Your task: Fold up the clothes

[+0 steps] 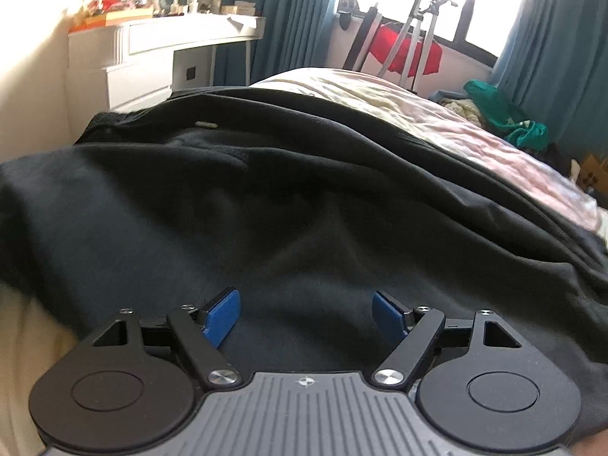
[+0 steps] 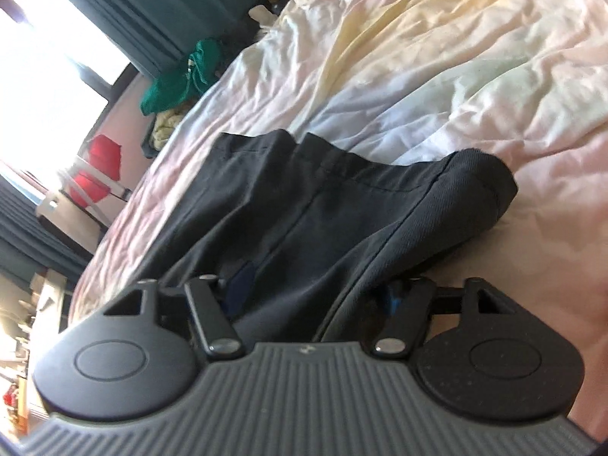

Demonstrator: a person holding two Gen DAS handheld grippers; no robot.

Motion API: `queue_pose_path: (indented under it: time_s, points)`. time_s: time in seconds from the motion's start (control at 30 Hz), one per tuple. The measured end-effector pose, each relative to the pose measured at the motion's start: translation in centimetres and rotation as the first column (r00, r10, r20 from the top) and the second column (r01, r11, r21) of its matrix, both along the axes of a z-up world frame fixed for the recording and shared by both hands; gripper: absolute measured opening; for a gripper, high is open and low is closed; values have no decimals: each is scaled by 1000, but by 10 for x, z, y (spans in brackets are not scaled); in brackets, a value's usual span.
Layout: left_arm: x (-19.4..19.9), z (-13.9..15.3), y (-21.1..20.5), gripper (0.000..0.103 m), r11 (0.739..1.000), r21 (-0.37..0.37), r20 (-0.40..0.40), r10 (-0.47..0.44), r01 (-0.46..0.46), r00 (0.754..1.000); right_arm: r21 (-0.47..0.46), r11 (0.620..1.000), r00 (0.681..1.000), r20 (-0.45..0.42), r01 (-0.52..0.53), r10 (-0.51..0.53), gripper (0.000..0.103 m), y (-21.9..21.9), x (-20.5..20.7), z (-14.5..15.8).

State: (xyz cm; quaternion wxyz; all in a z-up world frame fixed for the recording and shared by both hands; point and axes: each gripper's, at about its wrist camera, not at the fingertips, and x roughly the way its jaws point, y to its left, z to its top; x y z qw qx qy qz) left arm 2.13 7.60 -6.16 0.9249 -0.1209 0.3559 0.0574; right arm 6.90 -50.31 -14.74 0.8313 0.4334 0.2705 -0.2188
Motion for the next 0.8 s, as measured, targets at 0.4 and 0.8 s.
queue_pose_path:
  time_s: [0.4,0.8]
  points:
    - [-21,18,36,82,970,-212,-65,111,-123,992,38,997,998,-28,64,-63,10,-31,-25,-16]
    - [-74,38,195,81,656,-607,-114,487,-448,866,58,991,993,7,121,-121,9,-26,-36,-2]
